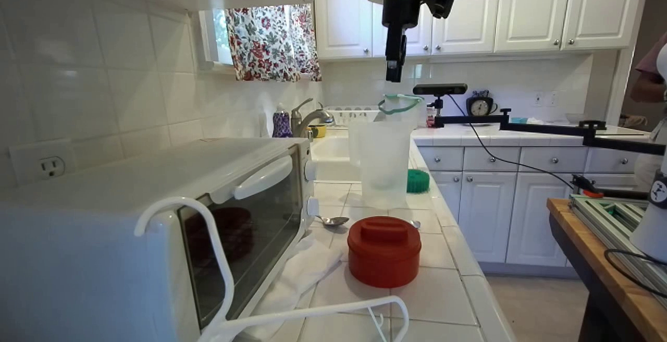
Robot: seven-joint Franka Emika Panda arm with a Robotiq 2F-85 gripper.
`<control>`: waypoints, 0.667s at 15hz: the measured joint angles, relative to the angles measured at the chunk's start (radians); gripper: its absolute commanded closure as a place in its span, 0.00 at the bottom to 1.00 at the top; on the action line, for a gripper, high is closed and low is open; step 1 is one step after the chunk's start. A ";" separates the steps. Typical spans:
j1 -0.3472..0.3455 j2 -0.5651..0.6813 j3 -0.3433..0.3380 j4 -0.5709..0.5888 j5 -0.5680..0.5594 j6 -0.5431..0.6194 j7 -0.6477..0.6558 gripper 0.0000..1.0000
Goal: Open the jug, move it to the right and then put some of its contents onto the counter
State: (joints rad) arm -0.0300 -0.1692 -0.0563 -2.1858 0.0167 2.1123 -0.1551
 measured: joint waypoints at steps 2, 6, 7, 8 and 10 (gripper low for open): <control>-0.010 0.035 -0.020 -0.001 0.002 0.022 -0.016 0.00; -0.021 0.132 -0.034 -0.001 0.003 0.090 -0.023 0.00; -0.026 0.155 -0.035 0.000 0.003 0.108 -0.023 0.00; -0.030 0.177 -0.036 0.001 0.003 0.125 -0.023 0.00; -0.040 0.209 -0.038 0.003 0.002 0.150 -0.023 0.18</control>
State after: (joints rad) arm -0.0702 0.0401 -0.0942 -2.1827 0.0192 2.2622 -0.1779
